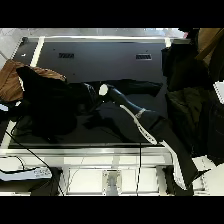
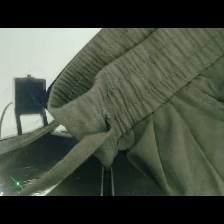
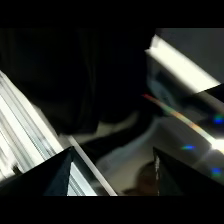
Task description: Fold the clothes and pants, and hang the long-sleeved shirts on hangers.
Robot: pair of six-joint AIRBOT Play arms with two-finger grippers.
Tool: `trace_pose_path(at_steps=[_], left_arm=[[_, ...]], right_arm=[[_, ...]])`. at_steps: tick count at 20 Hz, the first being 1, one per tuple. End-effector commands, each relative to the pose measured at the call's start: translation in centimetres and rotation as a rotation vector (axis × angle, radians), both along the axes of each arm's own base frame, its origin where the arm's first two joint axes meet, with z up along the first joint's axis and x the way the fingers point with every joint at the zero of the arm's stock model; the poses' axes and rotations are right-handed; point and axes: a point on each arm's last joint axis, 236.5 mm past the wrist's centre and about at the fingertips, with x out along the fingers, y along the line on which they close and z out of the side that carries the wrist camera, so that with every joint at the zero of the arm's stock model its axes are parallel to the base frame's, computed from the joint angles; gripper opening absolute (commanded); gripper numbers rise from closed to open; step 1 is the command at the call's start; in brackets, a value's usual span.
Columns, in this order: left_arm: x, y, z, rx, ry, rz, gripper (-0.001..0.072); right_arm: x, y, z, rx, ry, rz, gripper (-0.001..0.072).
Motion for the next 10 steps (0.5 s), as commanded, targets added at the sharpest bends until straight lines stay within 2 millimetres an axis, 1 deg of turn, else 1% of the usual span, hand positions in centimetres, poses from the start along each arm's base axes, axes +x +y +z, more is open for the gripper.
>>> trace_pose_path(at_steps=[1, 3, 5, 8, 9, 10], left_arm=[[0.2, 0.1, 1.3, 0.016, -0.024, 0.000, 0.0020], [0.3, 0.2, 2.0, 0.025, -0.037, 0.000, 0.0020], [0.3, 0.1, 2.6, 0.030, -0.046, -0.002, 0.0020], [0.2, 0.0, 2.9, 0.028, -0.047, -0.006, 0.0019], [0.2, 0.0, 2.9, 0.027, -0.046, -0.006, 0.0020], [0.2, -0.1, 2.9, 0.027, -0.045, -0.006, 0.0020]], right_arm=[[0.0, 3.1, -1.1, 0.085, 0.083, -0.097, 0.0561], [-1.1, 4.0, -1.2, 0.092, 0.094, -0.084, 0.0556], [-2.1, 4.3, -1.5, 0.084, 0.116, -0.069, 0.0553], [-4.2, 4.4, -2.0, 0.066, 0.155, -0.018, 0.0551], [-4.6, 4.6, -2.1, 0.064, 0.158, -0.009, 0.0489], [-4.9, 4.8, -2.1, 0.065, 0.155, -0.007, 0.0378]])
